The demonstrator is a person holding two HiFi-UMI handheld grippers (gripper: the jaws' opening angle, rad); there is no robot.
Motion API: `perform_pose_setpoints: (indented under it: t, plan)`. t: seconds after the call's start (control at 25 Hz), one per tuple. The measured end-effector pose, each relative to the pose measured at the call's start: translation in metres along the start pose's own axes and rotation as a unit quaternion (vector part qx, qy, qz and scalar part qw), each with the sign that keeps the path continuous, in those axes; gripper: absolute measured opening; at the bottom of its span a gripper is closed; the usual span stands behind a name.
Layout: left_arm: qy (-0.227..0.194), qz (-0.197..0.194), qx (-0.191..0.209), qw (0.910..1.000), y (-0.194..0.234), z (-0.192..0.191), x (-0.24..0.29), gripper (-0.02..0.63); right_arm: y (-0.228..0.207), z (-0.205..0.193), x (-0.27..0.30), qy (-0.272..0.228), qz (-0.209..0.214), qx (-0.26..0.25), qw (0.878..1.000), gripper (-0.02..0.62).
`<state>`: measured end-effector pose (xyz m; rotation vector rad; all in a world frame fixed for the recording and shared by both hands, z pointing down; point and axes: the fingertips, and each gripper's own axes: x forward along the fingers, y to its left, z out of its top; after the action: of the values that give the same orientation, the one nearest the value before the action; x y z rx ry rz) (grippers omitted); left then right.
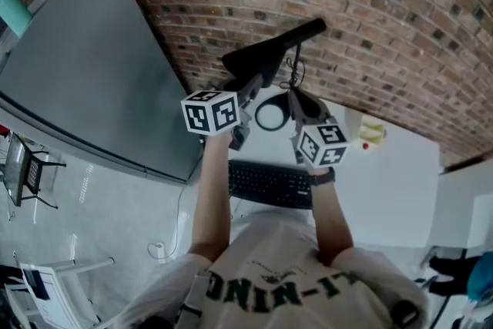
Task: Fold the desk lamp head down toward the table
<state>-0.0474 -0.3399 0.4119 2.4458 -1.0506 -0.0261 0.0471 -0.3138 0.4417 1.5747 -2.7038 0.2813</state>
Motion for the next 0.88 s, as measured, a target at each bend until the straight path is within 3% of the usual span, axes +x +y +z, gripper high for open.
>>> perform_pose_setpoints:
  t: [0.88]
  plan:
    - [-0.001,-0.041,-0.07,0.9967,0.015,-0.033,0.011,0.04,-0.016,-0.023,0.013,0.029,-0.003,-0.005,1.0,0.003]
